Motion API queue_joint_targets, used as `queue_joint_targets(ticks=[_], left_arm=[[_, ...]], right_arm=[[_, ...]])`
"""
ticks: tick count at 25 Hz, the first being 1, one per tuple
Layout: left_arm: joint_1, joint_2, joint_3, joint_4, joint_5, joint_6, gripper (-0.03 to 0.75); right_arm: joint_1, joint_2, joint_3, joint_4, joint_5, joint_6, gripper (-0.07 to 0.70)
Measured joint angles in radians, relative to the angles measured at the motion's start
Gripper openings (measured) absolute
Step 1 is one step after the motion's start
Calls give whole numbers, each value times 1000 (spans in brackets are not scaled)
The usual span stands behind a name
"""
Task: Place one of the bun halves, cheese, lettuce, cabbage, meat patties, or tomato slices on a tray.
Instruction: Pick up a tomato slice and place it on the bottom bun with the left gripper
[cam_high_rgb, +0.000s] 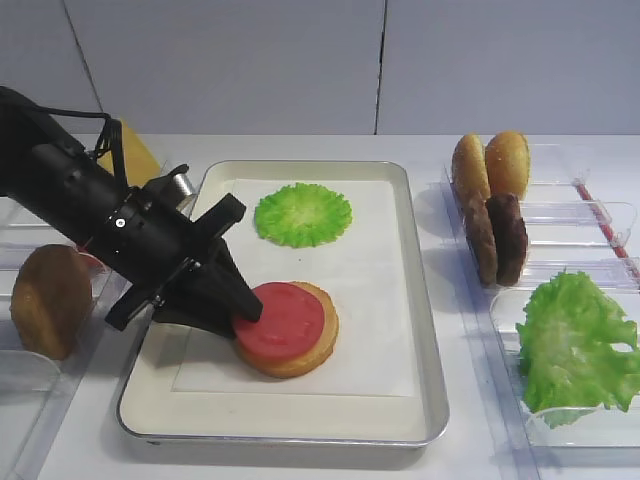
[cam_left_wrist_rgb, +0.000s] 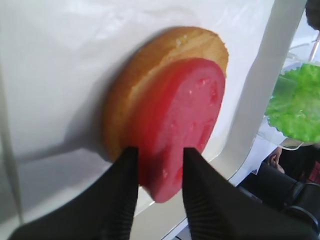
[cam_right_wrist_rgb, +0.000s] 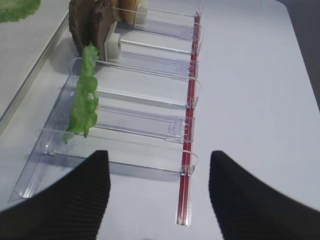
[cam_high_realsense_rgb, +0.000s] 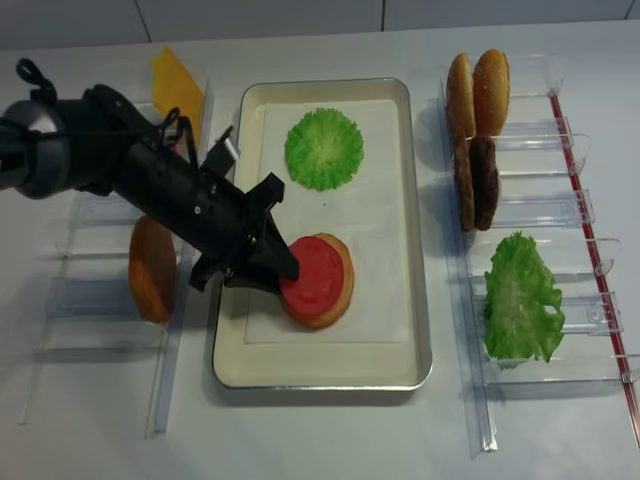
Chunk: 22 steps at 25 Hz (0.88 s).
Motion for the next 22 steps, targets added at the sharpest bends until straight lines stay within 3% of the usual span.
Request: queue_joint_targets(ticks=[9,22], left_arm=[[-4,0,-2,0,-7,-22,206],[-6,1,-99,116,49,-154,206]], right_arm=[[0,0,0,0,0,0,471],[0,0,0,0,0,0,471]])
